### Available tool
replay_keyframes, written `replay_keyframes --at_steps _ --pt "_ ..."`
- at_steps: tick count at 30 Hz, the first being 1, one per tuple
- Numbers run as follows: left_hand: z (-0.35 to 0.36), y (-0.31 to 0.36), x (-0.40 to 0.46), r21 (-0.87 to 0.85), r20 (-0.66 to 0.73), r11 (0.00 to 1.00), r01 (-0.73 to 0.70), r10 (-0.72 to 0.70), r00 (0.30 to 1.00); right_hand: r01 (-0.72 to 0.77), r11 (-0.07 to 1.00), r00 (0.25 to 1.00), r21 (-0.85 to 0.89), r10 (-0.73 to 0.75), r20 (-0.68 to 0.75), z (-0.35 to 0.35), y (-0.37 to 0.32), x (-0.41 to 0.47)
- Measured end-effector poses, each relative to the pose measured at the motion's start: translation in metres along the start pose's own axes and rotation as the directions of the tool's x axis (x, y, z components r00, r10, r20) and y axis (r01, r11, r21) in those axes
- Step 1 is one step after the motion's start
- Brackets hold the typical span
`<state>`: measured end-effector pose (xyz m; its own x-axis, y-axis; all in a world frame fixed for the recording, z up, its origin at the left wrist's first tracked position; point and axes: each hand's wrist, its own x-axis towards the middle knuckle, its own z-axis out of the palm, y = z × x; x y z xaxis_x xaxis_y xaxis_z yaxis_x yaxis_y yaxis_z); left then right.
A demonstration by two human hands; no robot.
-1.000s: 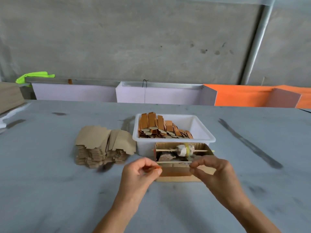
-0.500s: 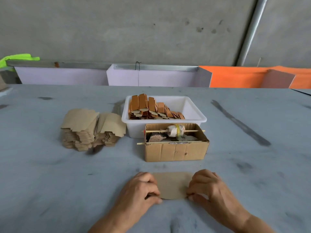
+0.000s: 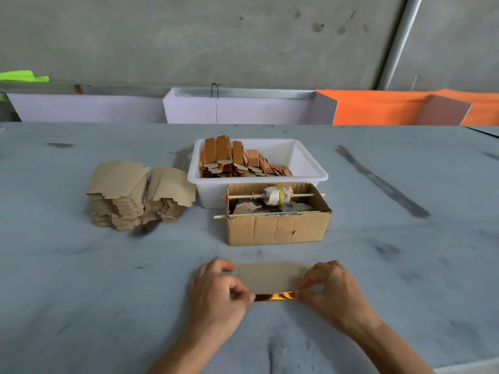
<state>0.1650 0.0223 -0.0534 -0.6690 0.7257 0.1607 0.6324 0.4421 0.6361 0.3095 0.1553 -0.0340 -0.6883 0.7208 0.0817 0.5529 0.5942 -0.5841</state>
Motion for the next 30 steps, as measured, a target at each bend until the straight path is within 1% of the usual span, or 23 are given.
replay_keyframes --at_steps 2,5,7,9,11,12,15,16,17,18,19,20,21,22,23,24,26,28,30 --pt "0.001 0.001 0.003 0.023 0.001 0.997 0.072 -0.072 0.997 -0.056 0.998 0.998 -0.031 0.056 0.01 0.0 -0.002 0.003" --pt "0.005 0.002 0.004 0.045 -0.035 0.987 0.156 -0.154 0.987 -0.128 0.989 0.992 -0.071 0.129 0.012 0.001 -0.004 0.005" --pt "0.008 0.003 0.005 0.045 -0.062 0.981 0.187 -0.184 0.981 -0.185 0.981 0.982 -0.057 0.187 0.026 -0.001 -0.005 0.007" --pt "0.009 0.004 0.007 0.034 -0.084 0.975 0.221 -0.218 0.972 -0.212 0.976 0.976 -0.049 0.214 0.039 -0.001 -0.005 0.009" --pt "0.008 0.002 0.006 0.016 -0.111 0.967 0.254 -0.251 0.962 -0.232 0.972 0.973 -0.033 0.232 0.017 0.001 -0.005 0.008" --pt "0.008 0.0 0.006 0.004 -0.122 0.967 0.254 -0.251 0.96 -0.233 0.972 0.972 0.01 0.233 -0.002 0.002 -0.004 0.004" --pt "0.005 0.0 0.0 -0.011 -0.139 0.974 0.228 -0.227 0.964 -0.214 0.948 0.972 0.236 0.231 -0.048 0.006 -0.002 -0.009" --pt "0.005 0.002 -0.001 0.002 -0.145 0.976 0.216 -0.214 0.966 -0.181 0.95 0.975 0.253 0.207 -0.082 0.008 0.001 -0.012" --pt "0.005 0.006 -0.003 0.02 -0.161 0.982 0.187 -0.181 0.97 -0.143 0.96 0.978 0.241 0.175 -0.117 0.01 0.003 -0.015" --pt "0.005 0.008 -0.005 0.052 -0.184 0.99 0.129 -0.118 0.976 -0.096 0.973 0.98 0.208 0.13 -0.154 0.013 0.004 -0.017" --pt "0.006 0.011 -0.006 0.098 -0.195 0.995 0.028 -0.009 0.981 -0.04 0.987 0.979 0.157 0.07 -0.194 0.015 0.002 -0.018" --pt "0.008 0.013 -0.009 0.169 -0.199 0.98 -0.109 0.142 0.97 0.025 0.995 0.972 0.094 -0.003 -0.234 0.017 0.002 -0.02" --pt "0.009 0.016 -0.011 0.262 -0.195 0.932 -0.252 0.306 0.932 0.092 0.996 0.959 0.016 -0.084 -0.271 0.019 0.002 -0.021" --pt "0.011 0.019 -0.014 0.339 -0.175 0.87 -0.359 0.433 0.884 0.158 0.984 0.937 -0.082 -0.176 -0.301 0.019 0.001 -0.022" --pt "0.011 0.021 -0.017 0.394 -0.149 0.819 -0.417 0.504 0.851 0.216 0.956 0.91 -0.201 -0.272 -0.314 0.018 -0.001 -0.023" --pt "0.012 0.022 -0.019 0.439 -0.126 0.779 -0.448 0.547 0.828 0.259 0.91 0.879 -0.324 -0.362 -0.311 0.018 -0.003 -0.024" --pt "0.011 0.024 -0.021 0.501 -0.07 0.732 -0.462 0.567 0.821 0.3 0.814 0.838 -0.497 -0.474 -0.27 0.018 -0.01 -0.026" --pt "0.012 0.025 -0.023 0.54 -0.027 0.694 -0.477 0.58 0.814 0.329 0.77 0.825 -0.547 -0.516 -0.23 0.024 -0.017 -0.029" --pt "0.014 0.028 -0.024 0.534 -0.002 0.687 -0.493 0.584 0.812 0.365 0.775 0.831 -0.516 -0.521 -0.195 0.032 -0.021 -0.031"
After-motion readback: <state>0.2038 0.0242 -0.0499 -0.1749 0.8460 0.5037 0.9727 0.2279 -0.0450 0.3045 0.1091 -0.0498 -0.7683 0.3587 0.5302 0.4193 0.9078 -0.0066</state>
